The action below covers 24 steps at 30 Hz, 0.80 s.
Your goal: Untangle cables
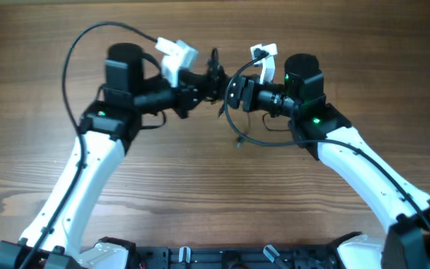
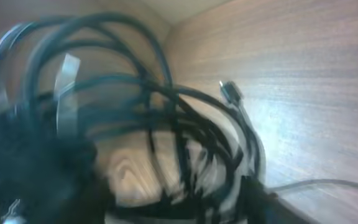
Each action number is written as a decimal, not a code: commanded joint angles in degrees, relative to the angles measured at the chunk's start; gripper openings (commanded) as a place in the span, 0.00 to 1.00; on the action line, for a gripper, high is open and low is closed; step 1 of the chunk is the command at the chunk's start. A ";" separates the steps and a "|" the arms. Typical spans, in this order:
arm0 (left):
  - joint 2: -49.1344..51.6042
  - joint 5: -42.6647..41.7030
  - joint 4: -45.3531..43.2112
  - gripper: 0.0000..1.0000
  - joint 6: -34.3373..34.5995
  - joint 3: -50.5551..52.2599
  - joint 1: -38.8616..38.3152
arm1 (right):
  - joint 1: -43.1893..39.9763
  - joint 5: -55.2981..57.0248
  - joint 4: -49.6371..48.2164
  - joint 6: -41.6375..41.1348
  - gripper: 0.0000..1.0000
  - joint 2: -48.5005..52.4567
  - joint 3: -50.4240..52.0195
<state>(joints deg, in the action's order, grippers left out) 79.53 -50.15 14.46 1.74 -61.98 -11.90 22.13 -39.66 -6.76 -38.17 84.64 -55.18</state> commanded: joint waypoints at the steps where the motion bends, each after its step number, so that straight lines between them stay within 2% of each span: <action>1: 0.52 -4.07 3.19 0.04 -9.18 0.46 4.37 | -4.98 -15.45 -0.04 0.74 0.83 -5.73 -1.49; 3: 0.52 -4.09 6.58 0.04 -16.79 0.46 4.17 | -8.37 -20.26 -0.02 0.72 0.88 -7.10 -1.49; 5: 0.52 -5.77 7.48 0.04 -17.20 0.48 4.13 | -10.80 -20.20 -0.17 0.09 0.88 -7.08 -1.49; 6: 0.52 -8.22 7.56 0.04 -18.58 0.48 4.00 | -11.21 -20.24 -1.27 -2.03 0.88 -6.88 -1.49; 7: 0.52 -11.61 7.48 0.04 -21.09 0.48 2.99 | -10.88 -20.24 -4.39 -5.73 0.84 -6.27 -1.49; 8: 0.52 -11.56 7.43 0.04 -21.07 0.48 2.32 | -10.67 -20.24 -5.53 -6.47 0.81 -5.95 -1.49; 9: 0.52 -11.54 7.45 0.04 -21.09 0.48 1.55 | -10.23 -20.28 -6.78 -8.37 0.72 -5.53 -1.49; 10: 0.52 -11.54 7.45 0.04 -21.09 0.48 0.76 | -9.57 -20.44 -7.98 -11.37 0.67 -4.96 -1.49; 14: 0.52 -10.01 7.43 0.04 -24.72 0.48 -2.62 | -5.55 -20.26 -9.14 -13.57 0.66 -2.29 -1.49; 18: 0.52 -7.67 7.54 0.04 -25.35 0.48 -3.76 | -3.10 -20.33 -10.71 -15.72 0.65 -0.33 -1.49; 24: 0.52 -7.67 8.81 0.04 -25.38 0.48 -4.13 | -2.95 -20.41 -20.65 -24.92 0.61 0.02 -1.49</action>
<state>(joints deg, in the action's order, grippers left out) 79.72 -57.08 22.87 -22.20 -61.56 -15.42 18.63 -58.92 -25.82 -58.06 83.81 -55.66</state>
